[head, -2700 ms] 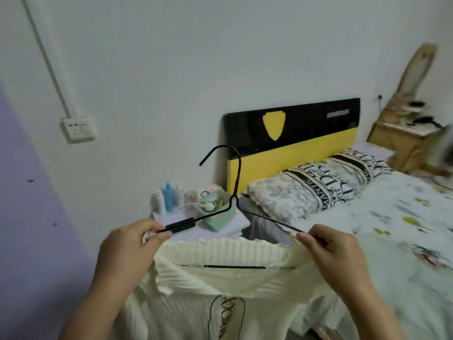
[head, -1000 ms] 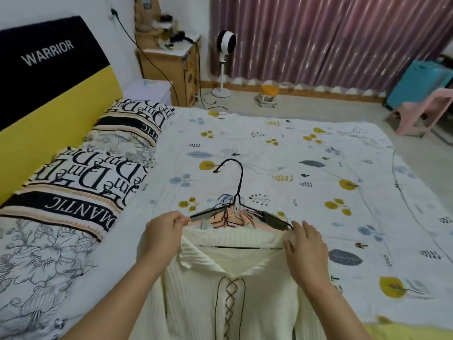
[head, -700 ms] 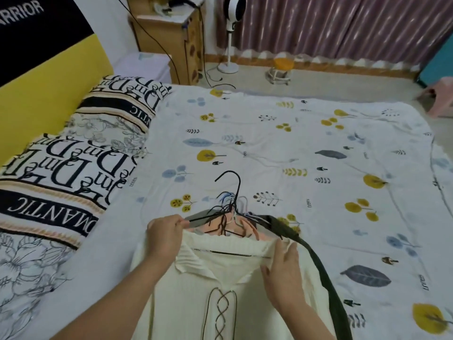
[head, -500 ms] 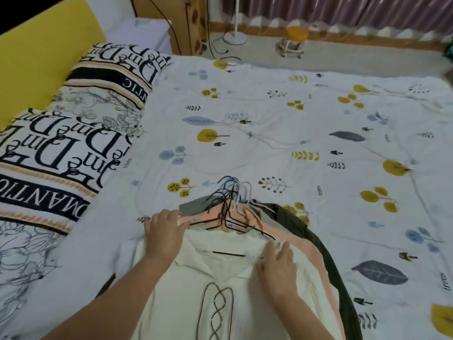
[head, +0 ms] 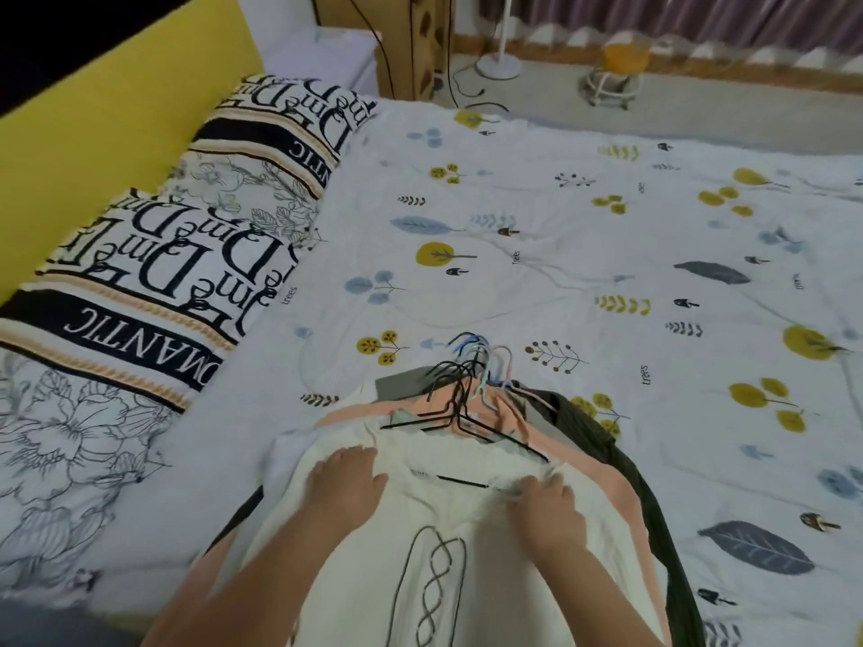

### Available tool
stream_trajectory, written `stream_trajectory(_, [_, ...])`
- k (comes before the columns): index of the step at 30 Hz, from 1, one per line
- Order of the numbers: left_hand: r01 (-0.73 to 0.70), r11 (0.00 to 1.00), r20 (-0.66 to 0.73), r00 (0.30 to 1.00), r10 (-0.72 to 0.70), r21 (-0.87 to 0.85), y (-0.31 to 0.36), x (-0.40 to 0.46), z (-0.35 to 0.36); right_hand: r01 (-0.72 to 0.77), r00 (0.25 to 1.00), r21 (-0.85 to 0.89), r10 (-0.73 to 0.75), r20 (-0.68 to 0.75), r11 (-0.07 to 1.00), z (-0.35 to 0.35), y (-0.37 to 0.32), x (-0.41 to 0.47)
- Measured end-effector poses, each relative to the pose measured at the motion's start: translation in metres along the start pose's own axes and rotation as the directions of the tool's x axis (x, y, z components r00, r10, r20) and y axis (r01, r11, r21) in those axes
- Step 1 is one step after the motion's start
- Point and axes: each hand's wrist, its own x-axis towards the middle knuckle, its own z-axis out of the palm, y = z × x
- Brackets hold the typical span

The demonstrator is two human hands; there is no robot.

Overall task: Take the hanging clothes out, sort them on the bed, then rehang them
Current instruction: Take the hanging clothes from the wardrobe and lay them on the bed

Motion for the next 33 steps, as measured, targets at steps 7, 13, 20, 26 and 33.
stream_trajectory(7, [-0.037, 0.978, -0.002, 0.999, 0.037, -0.206, -0.011, -0.064, -0.044, 0.195, 0.980, 0.009, -0.195, 0.034, 0.981, -0.029, -0.042, -0.055])
stream_trajectory(13, [-0.025, 0.959, -0.154, 0.988, -0.019, -0.282, -0.061, -0.154, -0.075, 0.455, 0.891, -0.046, -0.455, 0.006, 0.890, -0.034, -0.105, -0.147])
stream_trajectory(20, [0.038, 0.902, -0.292, 0.939, -0.179, -0.431, -0.155, -0.293, -0.065, 0.693, 0.720, -0.107, -0.691, 0.055, 0.713, 0.004, -0.170, -0.280])
stream_trajectory(26, [0.159, 0.822, -0.366, 0.837, -0.406, -0.547, -0.254, -0.440, -0.029, 0.806, 0.557, -0.298, -0.825, 0.090, 0.511, 0.059, -0.221, -0.399])
stream_trajectory(33, [0.351, 0.642, -0.298, 0.668, -0.682, -0.682, -0.333, -0.593, 0.034, 0.873, 0.340, -0.450, -0.896, 0.286, 0.188, 0.122, -0.270, -0.508])
